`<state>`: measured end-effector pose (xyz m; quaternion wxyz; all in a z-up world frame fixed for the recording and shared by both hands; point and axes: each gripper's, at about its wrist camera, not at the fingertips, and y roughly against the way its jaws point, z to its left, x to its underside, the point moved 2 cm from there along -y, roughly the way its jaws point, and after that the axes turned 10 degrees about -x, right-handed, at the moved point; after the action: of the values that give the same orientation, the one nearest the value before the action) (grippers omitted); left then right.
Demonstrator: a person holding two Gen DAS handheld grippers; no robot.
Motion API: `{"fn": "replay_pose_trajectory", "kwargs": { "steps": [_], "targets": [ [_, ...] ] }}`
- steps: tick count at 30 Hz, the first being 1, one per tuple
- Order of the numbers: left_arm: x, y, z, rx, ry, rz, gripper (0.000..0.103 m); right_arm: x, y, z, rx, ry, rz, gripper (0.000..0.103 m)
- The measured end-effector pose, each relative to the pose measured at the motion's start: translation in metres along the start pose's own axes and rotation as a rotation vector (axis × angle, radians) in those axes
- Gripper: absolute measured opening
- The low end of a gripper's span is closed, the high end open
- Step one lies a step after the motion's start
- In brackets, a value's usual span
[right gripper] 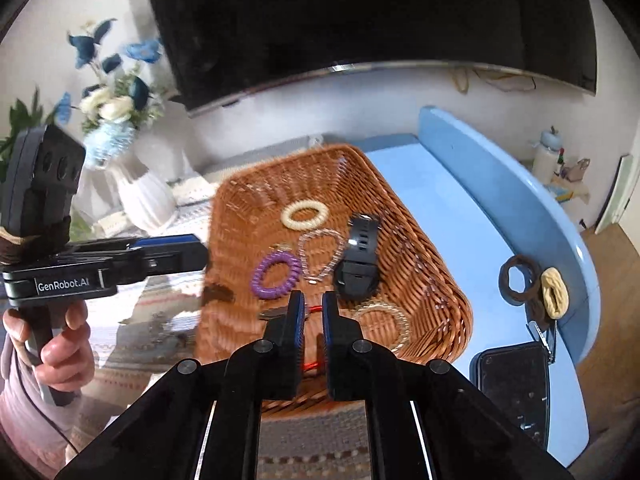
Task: Organize jewelry
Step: 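Carry the silver clip and red bracelet over the basket while opening both tools, then grasp the light blue hair clip with the left tool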
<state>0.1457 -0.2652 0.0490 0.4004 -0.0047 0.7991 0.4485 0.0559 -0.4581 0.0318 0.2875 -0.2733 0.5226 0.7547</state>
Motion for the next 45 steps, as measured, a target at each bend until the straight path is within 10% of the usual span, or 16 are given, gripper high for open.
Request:
{"fn": "replay_pose_trajectory", "kwargs": {
  "steps": [10, 20, 29, 45],
  "targets": [
    [0.09, 0.093, 0.091, -0.131, 0.149, -0.079, 0.045, 0.039, 0.002, 0.103, -0.139, 0.129, -0.038, 0.041],
    [0.168, 0.067, 0.169, -0.229, 0.309, -0.01, 0.045, 0.089, -0.078, 0.145, -0.088, 0.204, 0.075, 0.043],
    [0.172, 0.054, 0.147, -0.355, 0.186, 0.006, 0.045, 0.09, -0.094, 0.138, -0.067, 0.177, 0.132, 0.048],
    [0.163, 0.062, 0.094, -0.335, -0.011, 0.04, 0.045, 0.087, -0.098, 0.129, -0.015, 0.126, 0.137, 0.047]
  ]
}}
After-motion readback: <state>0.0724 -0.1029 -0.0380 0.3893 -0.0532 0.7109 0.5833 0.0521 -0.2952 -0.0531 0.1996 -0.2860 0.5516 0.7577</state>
